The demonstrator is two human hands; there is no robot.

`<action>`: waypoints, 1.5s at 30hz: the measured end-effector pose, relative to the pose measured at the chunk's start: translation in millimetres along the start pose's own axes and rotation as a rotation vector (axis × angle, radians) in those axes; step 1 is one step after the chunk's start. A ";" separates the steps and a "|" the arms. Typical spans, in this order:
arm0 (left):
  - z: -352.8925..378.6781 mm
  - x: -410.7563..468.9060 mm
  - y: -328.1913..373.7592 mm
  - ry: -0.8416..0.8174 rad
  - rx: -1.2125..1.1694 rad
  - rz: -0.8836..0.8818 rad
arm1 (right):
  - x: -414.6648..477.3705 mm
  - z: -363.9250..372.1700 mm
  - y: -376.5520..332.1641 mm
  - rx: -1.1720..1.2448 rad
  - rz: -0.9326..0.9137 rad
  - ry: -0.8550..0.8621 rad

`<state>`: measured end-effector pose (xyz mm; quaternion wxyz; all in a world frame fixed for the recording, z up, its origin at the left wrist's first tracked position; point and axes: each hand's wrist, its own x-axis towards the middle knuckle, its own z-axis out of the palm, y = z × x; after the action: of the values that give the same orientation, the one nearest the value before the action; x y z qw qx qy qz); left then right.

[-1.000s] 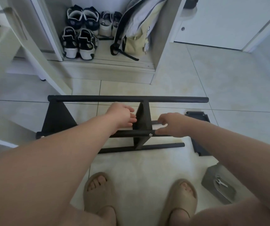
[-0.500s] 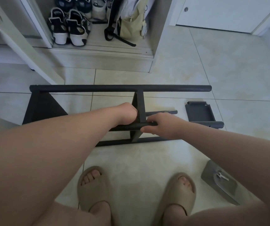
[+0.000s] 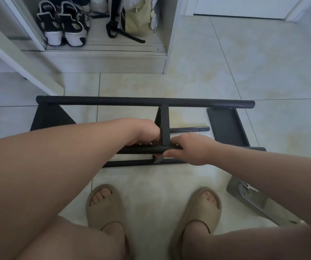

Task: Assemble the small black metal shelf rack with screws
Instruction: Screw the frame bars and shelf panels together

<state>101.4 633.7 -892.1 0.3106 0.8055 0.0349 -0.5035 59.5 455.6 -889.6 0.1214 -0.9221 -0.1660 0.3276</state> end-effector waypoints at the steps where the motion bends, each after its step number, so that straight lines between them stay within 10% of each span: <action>1: 0.9 0.4 0.7 -0.008 -0.010 -0.003 | -1.2 2.9 2.8 -0.010 0.011 0.027; 7: 0.4 2.8 -1.4 -0.056 -0.064 0.006 | -4.4 11.9 13.1 -0.122 0.014 0.328; 45: -4.6 43.1 -28.6 -0.088 -0.407 0.188 | 11.4 20.0 29.5 -0.278 -0.218 0.330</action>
<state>115.6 648.1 -939.9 0.5135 0.7031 0.0469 -0.4897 61.6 435.2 -921.0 0.0533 -0.9477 -0.2858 0.1314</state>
